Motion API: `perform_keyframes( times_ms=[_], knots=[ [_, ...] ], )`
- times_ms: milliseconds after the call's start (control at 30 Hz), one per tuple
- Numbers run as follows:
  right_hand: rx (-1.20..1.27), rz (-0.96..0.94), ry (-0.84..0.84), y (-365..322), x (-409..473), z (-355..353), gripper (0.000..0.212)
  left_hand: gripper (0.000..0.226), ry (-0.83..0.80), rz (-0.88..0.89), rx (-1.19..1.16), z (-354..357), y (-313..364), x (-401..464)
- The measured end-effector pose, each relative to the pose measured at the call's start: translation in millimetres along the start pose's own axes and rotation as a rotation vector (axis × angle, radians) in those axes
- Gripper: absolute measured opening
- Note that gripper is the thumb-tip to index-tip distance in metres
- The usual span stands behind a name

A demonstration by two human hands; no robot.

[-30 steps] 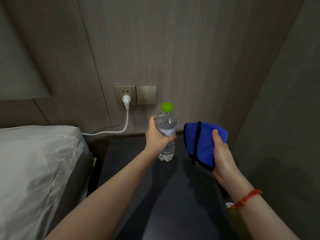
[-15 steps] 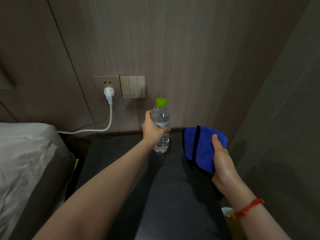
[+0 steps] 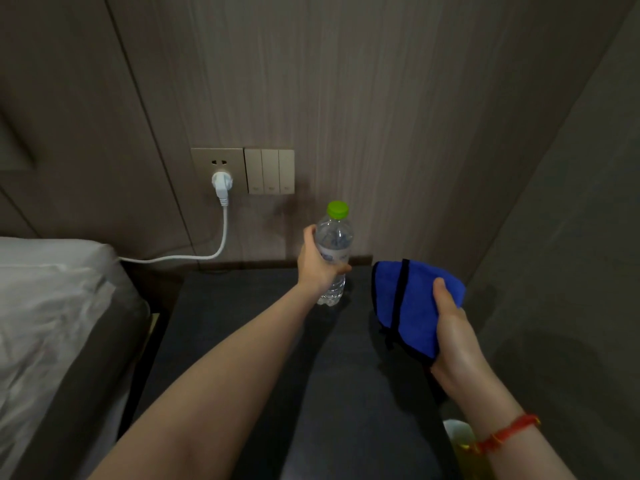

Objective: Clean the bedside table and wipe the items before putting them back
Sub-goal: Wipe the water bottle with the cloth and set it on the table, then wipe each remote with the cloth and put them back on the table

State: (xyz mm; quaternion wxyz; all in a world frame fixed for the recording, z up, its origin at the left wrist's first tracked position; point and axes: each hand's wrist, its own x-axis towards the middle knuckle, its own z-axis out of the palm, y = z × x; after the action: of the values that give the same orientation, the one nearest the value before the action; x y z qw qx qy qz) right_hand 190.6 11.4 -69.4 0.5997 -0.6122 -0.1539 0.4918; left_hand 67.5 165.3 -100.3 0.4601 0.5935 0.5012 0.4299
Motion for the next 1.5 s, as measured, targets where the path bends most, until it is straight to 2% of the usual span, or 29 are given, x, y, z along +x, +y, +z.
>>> perform_keyframes(
  times_ms=[133,300,433,567,633,733,867,967,1067,1233,1333,1500],
  knots=[
    [0.008,-0.029,-0.041,-3,-9,2,0.055,0.104,-0.07,-0.088,-0.084,-2,10,-9],
    [0.006,-0.098,-0.08,-9,-29,18,0.051,0.097,-0.047,-0.068,-0.039,-20,29,-30],
    [0.012,-0.137,-0.107,-12,-53,43,0.049,0.066,0.035,-0.08,-0.088,-48,56,-65],
    [0.054,-0.068,-0.211,-8,-89,74,0.052,0.035,0.065,-0.08,-0.229,-93,78,-126],
    [0.081,-0.029,-0.285,-3,-110,86,0.047,0.027,0.103,-0.011,-0.224,-119,83,-162],
    [0.171,0.06,-0.47,12,-142,104,0.04,0.028,0.135,0.046,-0.178,-160,85,-211],
    [0.267,0.133,-0.728,36,-186,136,0.053,0.025,0.18,0.052,-0.142,-211,82,-257],
    [0.32,0.185,-0.893,55,-218,164,0.06,0.024,0.296,0.095,-0.055,-250,83,-281],
    [0.369,0.263,-1.015,71,-242,190,0.058,0.025,0.411,0.093,-0.001,-292,84,-298],
    [0.403,0.389,-1.114,97,-274,230,0.057,0.024,0.636,-0.032,0.122,-361,68,-316],
    [0.451,0.411,-1.135,108,-283,245,0.058,0.024,0.713,-0.229,0.41,-399,47,-311],
    [0.521,0.472,-1.15,117,-286,252,0.058,0.04,0.516,-0.58,0.914,-424,20,-288]
  ],
)
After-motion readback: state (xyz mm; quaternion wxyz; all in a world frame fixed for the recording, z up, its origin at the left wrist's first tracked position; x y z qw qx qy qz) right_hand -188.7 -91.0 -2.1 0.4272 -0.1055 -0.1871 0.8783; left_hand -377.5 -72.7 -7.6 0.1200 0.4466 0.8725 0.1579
